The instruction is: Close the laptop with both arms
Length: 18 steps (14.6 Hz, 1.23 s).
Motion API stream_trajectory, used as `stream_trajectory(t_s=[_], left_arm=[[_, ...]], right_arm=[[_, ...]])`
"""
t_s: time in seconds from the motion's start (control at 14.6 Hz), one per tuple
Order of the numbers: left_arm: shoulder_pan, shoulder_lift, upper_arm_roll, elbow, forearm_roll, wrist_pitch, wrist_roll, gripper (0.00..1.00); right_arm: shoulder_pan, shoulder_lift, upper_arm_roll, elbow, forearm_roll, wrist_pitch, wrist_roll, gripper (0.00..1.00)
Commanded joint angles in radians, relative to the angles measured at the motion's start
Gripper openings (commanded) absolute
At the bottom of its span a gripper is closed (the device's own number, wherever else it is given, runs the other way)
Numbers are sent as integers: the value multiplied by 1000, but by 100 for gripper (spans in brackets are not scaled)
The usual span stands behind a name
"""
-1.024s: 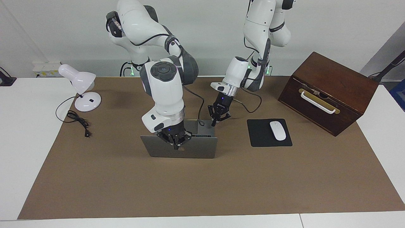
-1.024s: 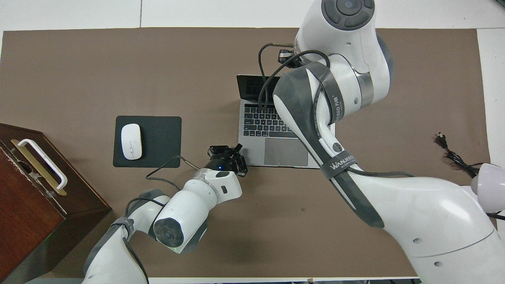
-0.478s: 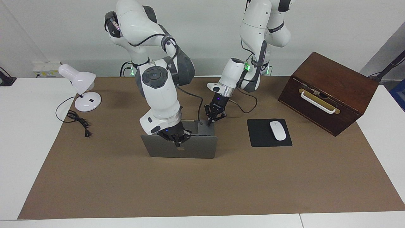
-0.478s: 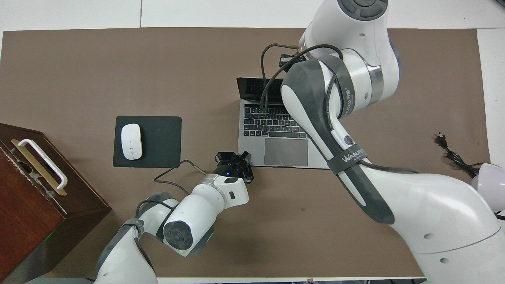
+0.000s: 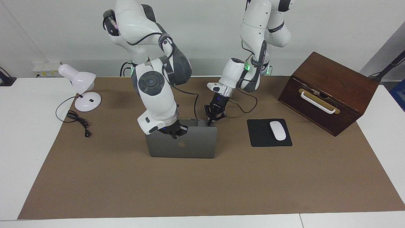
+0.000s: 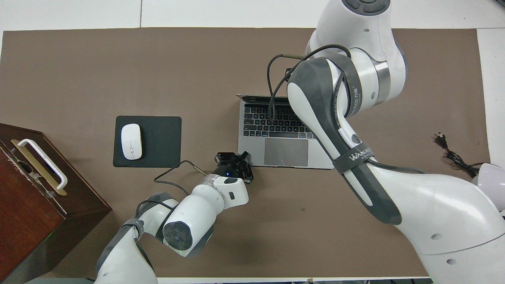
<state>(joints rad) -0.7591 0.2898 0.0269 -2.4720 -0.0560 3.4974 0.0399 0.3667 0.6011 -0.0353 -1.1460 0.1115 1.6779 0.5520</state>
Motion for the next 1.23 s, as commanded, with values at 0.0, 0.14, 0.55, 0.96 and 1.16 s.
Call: stream_trajectory(t_s=[0.0,0.14,0.55,0.96,1.16], left_arm=[[-14,3,16,-59,-10,8,12,0],[-14,3,16,-68,-10,8,14,0],[-14,6,16,-88,-10,6,14,0],[-19,11,16,-97,-10,6,18,0],[-20,12,18,-97,-10,6,20,0]], right_arm=[[-15,-86,11,-147,27,-3,-34,0],[-15,-104,11,-191,42,6,-40,0],[-9,-155,11,-380,83,121,-38,0],[-5,-158,11,-484,85,256,-38,0],[-2,-158,11,-495,85,270,-37,0]])
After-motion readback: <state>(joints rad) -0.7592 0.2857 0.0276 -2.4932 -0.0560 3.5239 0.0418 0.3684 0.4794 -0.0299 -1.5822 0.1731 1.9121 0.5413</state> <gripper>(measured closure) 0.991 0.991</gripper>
